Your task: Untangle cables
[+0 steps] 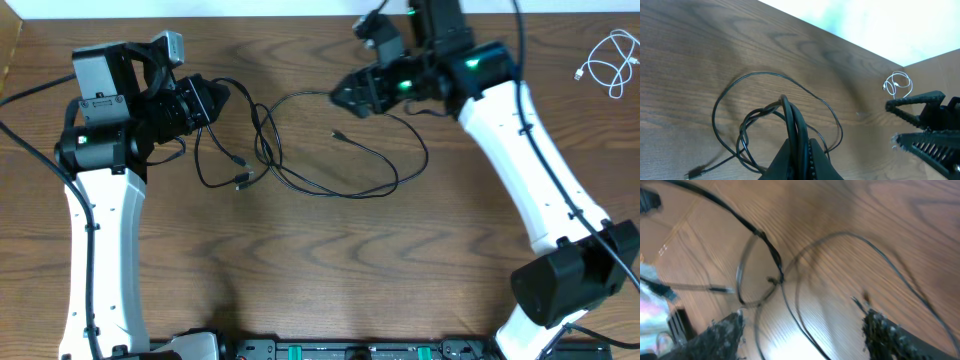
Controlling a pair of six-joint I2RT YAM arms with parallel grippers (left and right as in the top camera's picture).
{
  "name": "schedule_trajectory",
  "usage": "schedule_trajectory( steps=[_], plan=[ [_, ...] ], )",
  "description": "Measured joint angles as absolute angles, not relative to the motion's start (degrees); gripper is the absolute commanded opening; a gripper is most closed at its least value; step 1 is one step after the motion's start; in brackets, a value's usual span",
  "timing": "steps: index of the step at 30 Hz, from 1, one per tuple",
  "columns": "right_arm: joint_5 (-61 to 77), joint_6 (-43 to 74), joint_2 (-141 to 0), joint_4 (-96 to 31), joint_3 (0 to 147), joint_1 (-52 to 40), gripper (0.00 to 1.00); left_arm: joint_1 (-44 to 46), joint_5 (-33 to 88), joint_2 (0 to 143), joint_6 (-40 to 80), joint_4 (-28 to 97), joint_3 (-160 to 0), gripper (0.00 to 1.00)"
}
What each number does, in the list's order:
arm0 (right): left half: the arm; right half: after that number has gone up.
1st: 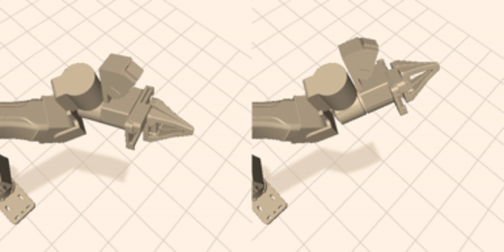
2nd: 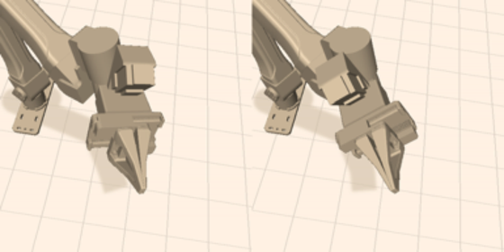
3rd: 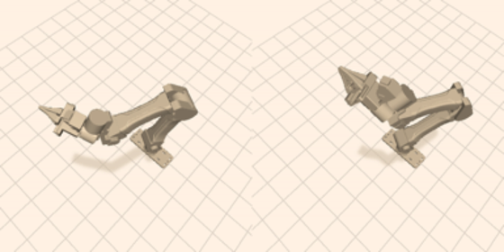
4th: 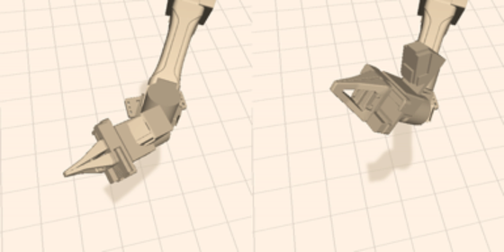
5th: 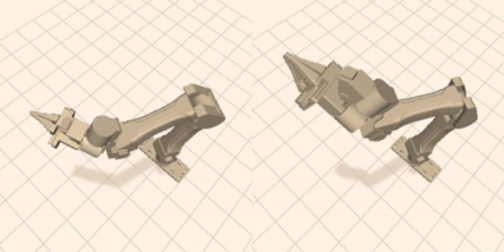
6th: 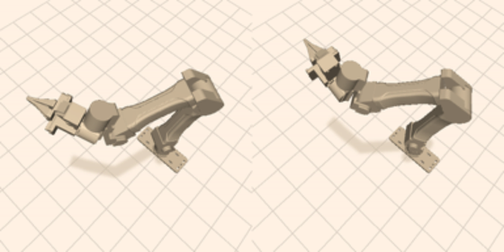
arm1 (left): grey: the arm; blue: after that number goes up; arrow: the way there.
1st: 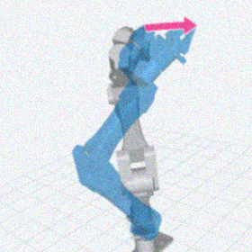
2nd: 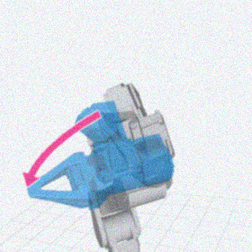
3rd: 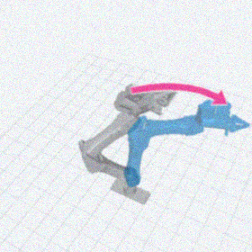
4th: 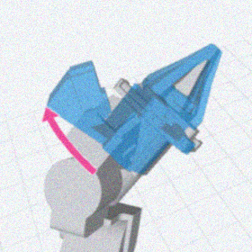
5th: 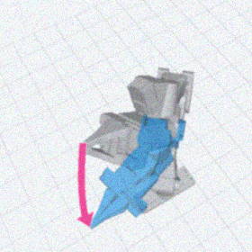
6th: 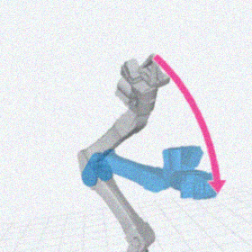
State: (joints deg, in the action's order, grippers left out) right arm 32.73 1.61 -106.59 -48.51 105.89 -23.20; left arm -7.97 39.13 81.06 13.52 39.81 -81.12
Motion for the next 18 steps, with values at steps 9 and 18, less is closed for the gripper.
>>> schedule_trajectory(
  steps=[9, 18],
  plan=[
    [30.87, 10.00, -113.30, -40.77, 105.89, -30.44, 0.77, -7.97, 39.13, 81.06, 13.52, 39.88, -81.12, 0.07],
    [30.41, 12.88, -118.69, -35.88, 105.86, -35.68, 0.71, -7.97, 39.13, 81.06, 13.52, 39.90, -81.12, 0.07]
  ],
)
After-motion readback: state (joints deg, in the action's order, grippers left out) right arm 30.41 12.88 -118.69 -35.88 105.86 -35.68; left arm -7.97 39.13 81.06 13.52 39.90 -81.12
